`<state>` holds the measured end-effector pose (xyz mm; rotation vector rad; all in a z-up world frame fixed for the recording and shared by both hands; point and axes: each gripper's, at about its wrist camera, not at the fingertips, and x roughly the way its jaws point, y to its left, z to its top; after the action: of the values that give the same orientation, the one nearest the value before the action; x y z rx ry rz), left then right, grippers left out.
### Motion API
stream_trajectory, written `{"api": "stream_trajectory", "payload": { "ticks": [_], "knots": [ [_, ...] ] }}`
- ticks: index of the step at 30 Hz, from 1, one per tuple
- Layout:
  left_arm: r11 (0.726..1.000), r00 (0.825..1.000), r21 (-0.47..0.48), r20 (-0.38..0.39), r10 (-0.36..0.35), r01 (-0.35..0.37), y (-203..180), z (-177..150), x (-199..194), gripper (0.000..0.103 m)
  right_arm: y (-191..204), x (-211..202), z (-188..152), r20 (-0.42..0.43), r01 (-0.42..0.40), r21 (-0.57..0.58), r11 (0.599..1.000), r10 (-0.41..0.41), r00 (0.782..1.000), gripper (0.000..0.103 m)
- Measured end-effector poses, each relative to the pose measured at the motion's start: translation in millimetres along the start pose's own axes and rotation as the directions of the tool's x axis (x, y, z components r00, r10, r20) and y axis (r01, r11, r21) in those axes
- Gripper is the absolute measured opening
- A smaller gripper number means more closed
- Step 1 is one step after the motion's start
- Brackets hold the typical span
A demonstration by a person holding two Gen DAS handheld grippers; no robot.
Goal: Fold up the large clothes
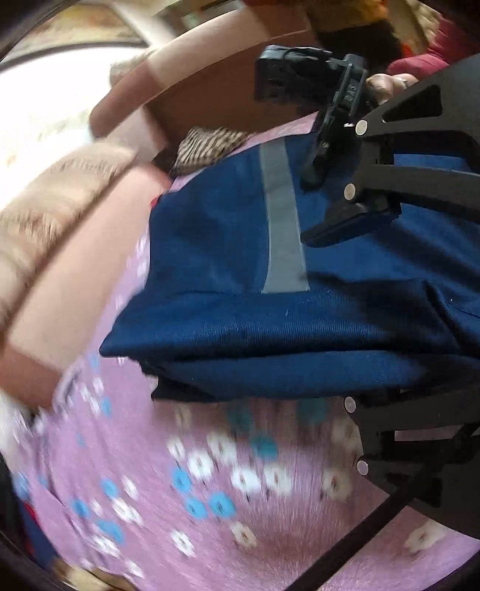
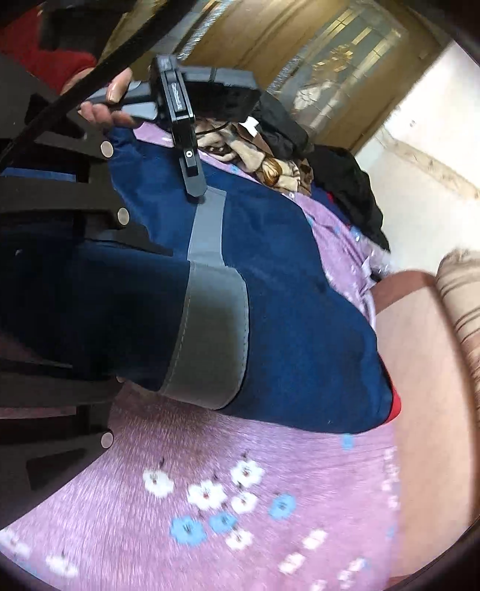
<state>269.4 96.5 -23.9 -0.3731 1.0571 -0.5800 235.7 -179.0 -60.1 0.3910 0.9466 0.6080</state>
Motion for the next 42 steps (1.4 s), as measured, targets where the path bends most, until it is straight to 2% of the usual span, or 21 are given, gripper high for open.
{"api": "stream_trajectory", "payload": {
  "ticks": [4,7,11,15,16,17,18,19,21,24,25,26,27,28,30,32,33,36,38,41,42],
  "knots": [
    [0.999,0.999,0.02,-0.024,-0.04,0.041,-38,-8,7,0.056,2,-44,-1,0.036,0.006,-0.017,1.0,-0.005,0.999,0.038],
    [0.993,0.996,0.084,-0.05,-0.076,0.08,-74,-20,9,0.056,-6,-91,-3,0.049,0.025,-0.014,1.0,-0.024,0.999,0.038],
    [0.983,0.993,0.159,-0.097,-0.073,0.088,-113,-35,28,0.056,-26,-145,-17,0.054,0.044,0.018,0.999,-0.045,0.997,0.038],
    [0.981,0.988,0.192,-0.138,0.07,-0.043,-123,-45,72,0.056,-72,-157,-38,0.022,0.095,0.107,0.99,-0.097,0.995,0.038],
    [0.969,0.979,0.213,-0.132,0.157,-0.126,-122,-49,84,0.059,-88,-147,-44,-0.005,0.121,0.123,0.985,-0.122,0.993,0.042],
    [0.958,0.969,0.227,-0.132,0.208,-0.174,-120,-51,94,0.071,-108,-136,-52,-0.029,0.181,0.147,0.972,-0.179,0.984,0.049],
    [0.952,0.963,0.233,-0.133,0.233,-0.198,-120,-54,100,0.078,-124,-127,-59,-0.051,0.201,0.193,0.96,-0.195,0.979,0.064],
    [0.947,0.96,0.236,-0.124,0.251,-0.217,-119,-56,101,0.079,-141,-121,-68,-0.067,0.193,0.261,0.946,-0.181,0.981,0.065],
    [0.942,0.958,0.234,-0.095,0.27,-0.242,-121,-58,87,0.079,-151,-133,-76,-0.005,0.141,0.318,0.937,-0.147,0.989,0.064],
    [0.913,0.944,0.244,0.047,0.326,-0.328,-135,-63,40,0.078,-127,-168,-78,0.0,0.307,0.247,0.919,-0.317,0.948,0.065],
    [0.897,0.934,0.261,0.099,0.342,-0.356,-143,-68,25,0.078,-114,-182,-81,0.027,0.371,0.196,0.908,-0.383,0.923,0.065],
    [0.875,0.92,0.283,0.142,0.366,-0.392,-151,-75,13,0.079,-95,-197,-85,0.063,0.453,0.116,0.884,-0.462,0.885,0.065],
    [0.861,0.911,0.301,0.173,0.374,-0.41,-158,-84,6,0.079,-82,-208,-89,0.095,0.489,0.065,0.87,-0.493,0.865,0.055],
    [0.853,0.909,0.317,0.193,0.369,-0.414,-165,-93,1,0.079,-62,-220,-98,0.148,0.495,0.004,0.869,-0.49,0.859,0.041],
    [0.846,0.915,0.351,0.203,0.349,-0.401,-177,-117,1,0.079,-32,-224,-113,0.169,0.469,-0.068,0.881,-0.453,0.875,0.028],
    [0.824,0.911,0.392,0.216,0.351,-0.41,-184,-141,9,0.079,-11,-211,-130,0.154,0.468,-0.11,0.877,-0.45,0.88,0.025],
    [0.805,0.904,0.412,0.205,0.375,-0.428,-184,-150,19,0.079,-9,-204,-144,0.142,0.476,-0.118,0.871,-0.46,0.877,0.024],
    [0.78,0.895,0.451,0.114,0.431,-0.434,-168,-162,57,0.081,-29,-163,-170,0.035,0.468,-0.11,0.877,-0.467,0.884,0.023],
    [0.791,0.901,0.439,0.124,0.416,-0.426,-159,-160,61,0.086,-43,-151,-180,0.049,0.446,-0.077,0.891,-0.444,0.895,0.023],
    [0.784,0.895,0.44,0.136,0.424,-0.438,-164,-152,47,0.085,-46,-158,-168,-0.01,0.418,-0.057,0.907,-0.419,0.908,0.023],
    [0.798,0.904,0.429,0.153,0.399,-0.424,-170,-149,37,0.085,-46,-162,-163,-0.014,0.403,-0.052,0.914,-0.405,0.914,0.023]
  ]
}}
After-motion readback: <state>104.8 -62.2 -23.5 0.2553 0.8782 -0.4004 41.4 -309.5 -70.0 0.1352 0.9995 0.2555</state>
